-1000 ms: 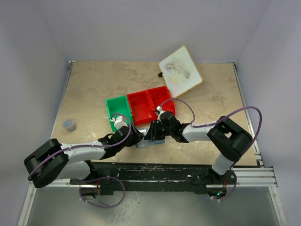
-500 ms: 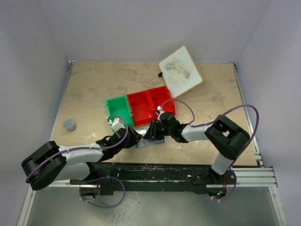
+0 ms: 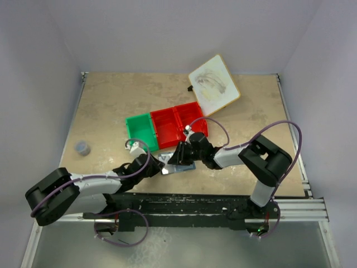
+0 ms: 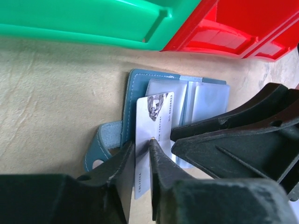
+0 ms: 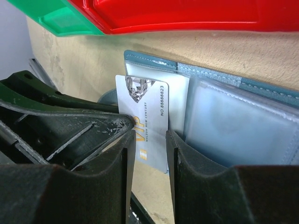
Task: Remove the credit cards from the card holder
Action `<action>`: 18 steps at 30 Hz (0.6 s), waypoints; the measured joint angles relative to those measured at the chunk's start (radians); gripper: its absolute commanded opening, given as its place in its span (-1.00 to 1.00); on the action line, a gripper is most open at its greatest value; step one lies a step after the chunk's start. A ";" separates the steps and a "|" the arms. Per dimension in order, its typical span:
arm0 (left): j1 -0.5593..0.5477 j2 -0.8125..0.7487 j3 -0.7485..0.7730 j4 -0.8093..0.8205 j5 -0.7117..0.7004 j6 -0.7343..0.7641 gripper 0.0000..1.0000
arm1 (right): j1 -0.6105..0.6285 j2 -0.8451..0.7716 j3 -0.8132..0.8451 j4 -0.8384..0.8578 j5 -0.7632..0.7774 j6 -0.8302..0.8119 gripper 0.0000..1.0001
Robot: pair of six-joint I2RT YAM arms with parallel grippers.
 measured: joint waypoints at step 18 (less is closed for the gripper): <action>0.000 -0.199 -0.004 -0.210 -0.056 -0.009 -1.00 | 0.008 -0.003 0.003 -0.001 0.005 0.000 -0.21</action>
